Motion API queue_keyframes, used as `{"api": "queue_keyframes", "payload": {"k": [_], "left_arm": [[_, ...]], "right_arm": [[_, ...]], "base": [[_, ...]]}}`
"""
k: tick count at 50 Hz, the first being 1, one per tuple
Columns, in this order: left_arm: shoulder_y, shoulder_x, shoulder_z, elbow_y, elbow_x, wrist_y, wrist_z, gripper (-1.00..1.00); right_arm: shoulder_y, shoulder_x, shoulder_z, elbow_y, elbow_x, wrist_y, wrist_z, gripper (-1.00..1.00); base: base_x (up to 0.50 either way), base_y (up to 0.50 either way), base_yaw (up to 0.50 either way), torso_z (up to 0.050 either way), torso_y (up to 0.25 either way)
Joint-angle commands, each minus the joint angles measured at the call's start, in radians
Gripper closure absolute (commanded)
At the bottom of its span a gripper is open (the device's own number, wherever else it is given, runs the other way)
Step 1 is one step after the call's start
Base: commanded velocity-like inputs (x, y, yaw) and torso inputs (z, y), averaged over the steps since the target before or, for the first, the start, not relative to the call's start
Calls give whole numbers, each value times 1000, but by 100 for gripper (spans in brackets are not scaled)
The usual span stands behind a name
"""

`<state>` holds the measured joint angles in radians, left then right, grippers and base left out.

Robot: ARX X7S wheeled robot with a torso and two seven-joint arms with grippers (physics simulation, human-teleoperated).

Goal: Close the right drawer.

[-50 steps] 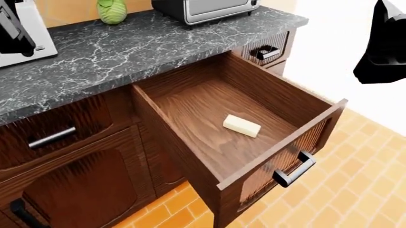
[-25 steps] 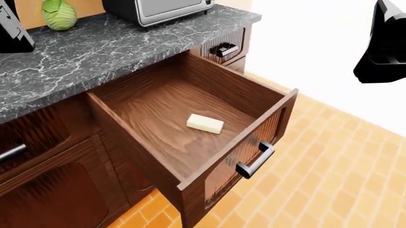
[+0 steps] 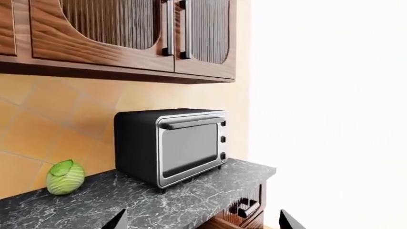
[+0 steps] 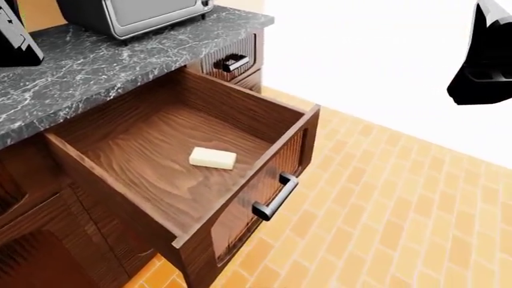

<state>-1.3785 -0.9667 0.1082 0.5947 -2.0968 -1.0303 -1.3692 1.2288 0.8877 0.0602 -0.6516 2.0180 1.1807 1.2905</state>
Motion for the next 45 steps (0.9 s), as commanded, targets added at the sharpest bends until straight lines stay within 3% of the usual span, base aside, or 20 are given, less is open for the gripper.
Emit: {"api": "queue_keyframes", "payload": {"k": [1, 34, 45], "left_arm": [[-3, -5, 7, 1, 1, 8, 2, -100], [-8, -18, 23, 6, 2, 27, 10, -100], [-19, -22, 31, 3, -2, 35, 8, -100]], "right_arm": [[0, 6, -6, -3, -3, -7, -4, -100], [11, 26, -25, -13, -7, -24, -12, -100], [38, 32, -32, -16, -42, -12, -22, -100]], "base": [[0, 0, -500, 0, 0], [0, 0, -500, 0, 0], [187, 79, -27, 0, 0]]}}
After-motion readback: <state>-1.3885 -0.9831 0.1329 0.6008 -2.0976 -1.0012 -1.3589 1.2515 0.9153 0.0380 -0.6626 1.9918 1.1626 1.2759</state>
